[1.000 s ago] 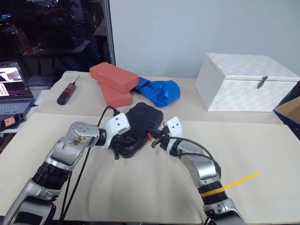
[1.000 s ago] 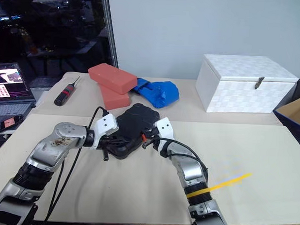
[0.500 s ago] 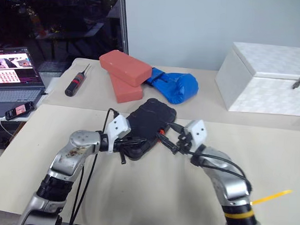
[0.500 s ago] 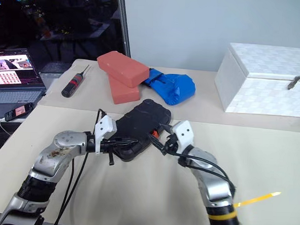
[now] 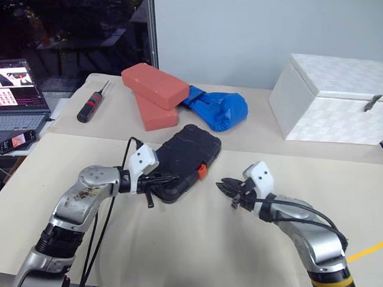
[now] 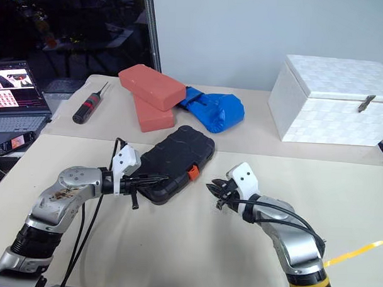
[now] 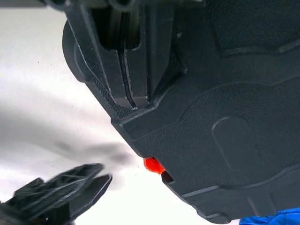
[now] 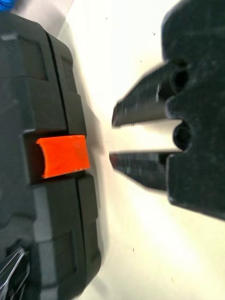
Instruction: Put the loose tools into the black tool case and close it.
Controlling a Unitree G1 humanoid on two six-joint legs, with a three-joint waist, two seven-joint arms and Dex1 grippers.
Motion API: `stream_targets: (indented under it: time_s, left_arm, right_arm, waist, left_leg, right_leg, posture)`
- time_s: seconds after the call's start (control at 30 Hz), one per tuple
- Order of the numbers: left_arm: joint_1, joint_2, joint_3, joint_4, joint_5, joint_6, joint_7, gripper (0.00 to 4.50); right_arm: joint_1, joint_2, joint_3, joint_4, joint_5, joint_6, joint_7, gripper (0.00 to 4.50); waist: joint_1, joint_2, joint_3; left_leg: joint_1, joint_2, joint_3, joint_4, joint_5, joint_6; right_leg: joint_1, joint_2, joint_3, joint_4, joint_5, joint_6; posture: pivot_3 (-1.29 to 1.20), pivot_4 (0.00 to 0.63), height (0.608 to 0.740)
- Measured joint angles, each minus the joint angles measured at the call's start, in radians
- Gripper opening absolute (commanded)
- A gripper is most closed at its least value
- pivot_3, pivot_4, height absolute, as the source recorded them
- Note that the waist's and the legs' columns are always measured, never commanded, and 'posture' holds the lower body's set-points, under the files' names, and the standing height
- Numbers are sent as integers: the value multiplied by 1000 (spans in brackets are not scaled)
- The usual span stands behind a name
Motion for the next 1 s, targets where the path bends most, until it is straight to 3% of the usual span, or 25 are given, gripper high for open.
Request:
stream_targets:
  time_s: [0.5, 0.8, 1.0]
  left_arm:
    - [-19, 7, -20, 5, 10, 13, 0, 0]
    - [-25, 7, -24, 16, 16, 13, 3, 0]
    - [-26, 7, -36, 19, 18, 13, 9, 0]
  right_arm:
    - [-143, 124, 94, 247, -80, -57, 1, 13]
    - [-145, 138, 92, 255, -93, -63, 4, 13]
    - [-91, 75, 65, 141, -83, -41, 25, 13]
  waist:
    - [-1, 0, 0]
    - [-3, 0, 0]
    - [0, 0, 0]
  left_leg:
    - [6, 0, -1, 1, 0, 0]
    - [8, 0, -1, 3, 0, 0]
    - [10, 0, -1, 5, 0, 0]
  right_leg:
    - [7, 1, 0, 2, 3, 6]
    - [7, 1, 1, 9, 3, 6]
    - [8, 1, 1, 13, 1, 5]
  posture:
    - [0, 150, 740]
    - [0, 150, 740]
    - [0, 150, 740]
